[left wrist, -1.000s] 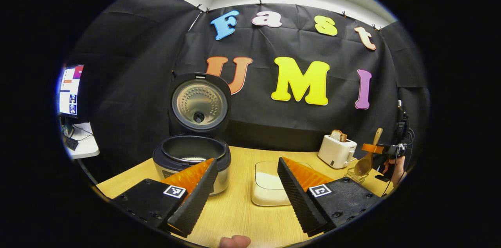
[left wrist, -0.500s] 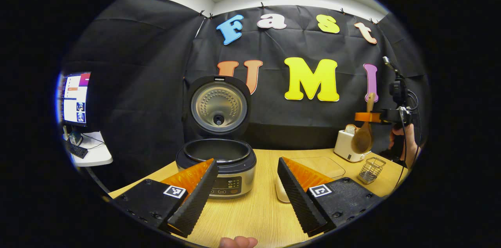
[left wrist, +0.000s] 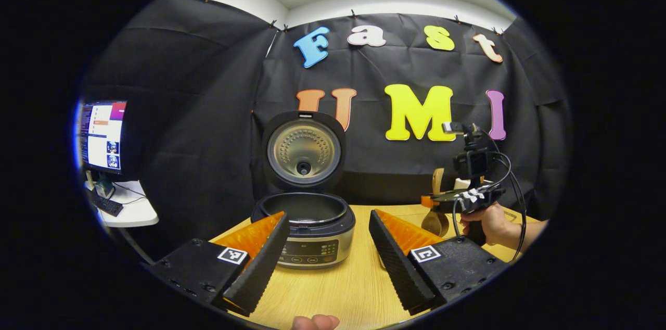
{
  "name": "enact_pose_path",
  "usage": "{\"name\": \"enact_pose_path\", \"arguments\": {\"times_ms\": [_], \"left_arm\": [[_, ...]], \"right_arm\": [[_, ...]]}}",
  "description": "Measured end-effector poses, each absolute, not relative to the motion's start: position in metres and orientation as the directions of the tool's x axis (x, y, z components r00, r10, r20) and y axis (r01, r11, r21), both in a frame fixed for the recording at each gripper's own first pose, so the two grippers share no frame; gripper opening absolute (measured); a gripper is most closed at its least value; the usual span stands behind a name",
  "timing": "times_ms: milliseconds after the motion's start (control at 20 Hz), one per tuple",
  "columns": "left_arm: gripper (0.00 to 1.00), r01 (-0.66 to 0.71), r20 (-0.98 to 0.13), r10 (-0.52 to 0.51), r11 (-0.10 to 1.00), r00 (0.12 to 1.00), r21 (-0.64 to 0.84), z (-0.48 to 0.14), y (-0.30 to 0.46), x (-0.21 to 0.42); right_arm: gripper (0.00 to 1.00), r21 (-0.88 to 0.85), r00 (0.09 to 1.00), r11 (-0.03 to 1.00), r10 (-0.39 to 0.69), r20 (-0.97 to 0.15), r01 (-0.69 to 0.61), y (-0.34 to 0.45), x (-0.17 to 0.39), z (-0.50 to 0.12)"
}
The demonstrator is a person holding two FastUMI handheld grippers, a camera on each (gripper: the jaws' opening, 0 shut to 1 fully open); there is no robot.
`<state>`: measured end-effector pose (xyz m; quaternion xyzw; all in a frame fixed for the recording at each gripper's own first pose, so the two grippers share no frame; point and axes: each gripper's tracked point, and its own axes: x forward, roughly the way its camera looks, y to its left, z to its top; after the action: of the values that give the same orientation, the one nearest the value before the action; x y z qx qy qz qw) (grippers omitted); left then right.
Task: Close the left gripper, press the button to open the rice cooker; take a wooden spoon from the chopstick holder with the right hand, scoop a spoonful of rice and pour it into the rice cooker, then put the wooden spoon back into the chopstick holder.
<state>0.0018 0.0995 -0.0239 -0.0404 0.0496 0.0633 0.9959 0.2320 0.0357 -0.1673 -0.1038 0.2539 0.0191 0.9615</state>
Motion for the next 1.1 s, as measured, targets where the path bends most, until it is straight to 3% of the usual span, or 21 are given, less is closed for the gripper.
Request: {"name": "enact_pose_path", "arguments": {"times_ms": [200, 350, 600, 750, 1050, 1100], "left_arm": [[0.98, -0.137, -0.097, 0.129, 0.987, 0.987, -0.085, -0.022, 0.108, -0.002], [0.98, -0.136, -0.093, 0.128, 0.988, 0.987, -0.075, -0.02, 0.114, -0.004], [0.98, -0.181, -0.08, 0.174, 0.979, 0.982, -0.094, -0.013, 0.14, -0.016], [0.98, -0.188, -0.067, 0.181, 0.976, 0.981, -0.109, -0.008, 0.145, -0.019], [0.98, -0.181, -0.066, 0.175, 0.979, 0.982, -0.095, -0.005, 0.139, -0.021], [0.98, -0.178, -0.062, 0.172, 0.979, 0.983, -0.099, -0.004, 0.138, -0.021]], "right_arm": [[0.02, -0.313, 0.813, 0.947, -0.127, -0.568, -0.071, 0.028, 0.228, -0.2], [0.02, -0.314, 0.803, 0.948, -0.14, -0.579, -0.061, 0.037, 0.229, -0.21], [0.02, -0.13, 0.799, 0.99, -0.037, -0.6, -0.051, 0.081, 0.22, -0.212], [0.0, 0.07, 0.803, 0.998, 0.038, -0.594, 0.004, 0.093, 0.218, -0.205], [0.05, 0.415, 0.826, 0.899, 0.129, -0.549, 0.136, 0.084, 0.224, -0.194], [0.02, 0.457, 0.829, 0.877, 0.144, -0.54, 0.146, 0.083, 0.226, -0.191]]}}
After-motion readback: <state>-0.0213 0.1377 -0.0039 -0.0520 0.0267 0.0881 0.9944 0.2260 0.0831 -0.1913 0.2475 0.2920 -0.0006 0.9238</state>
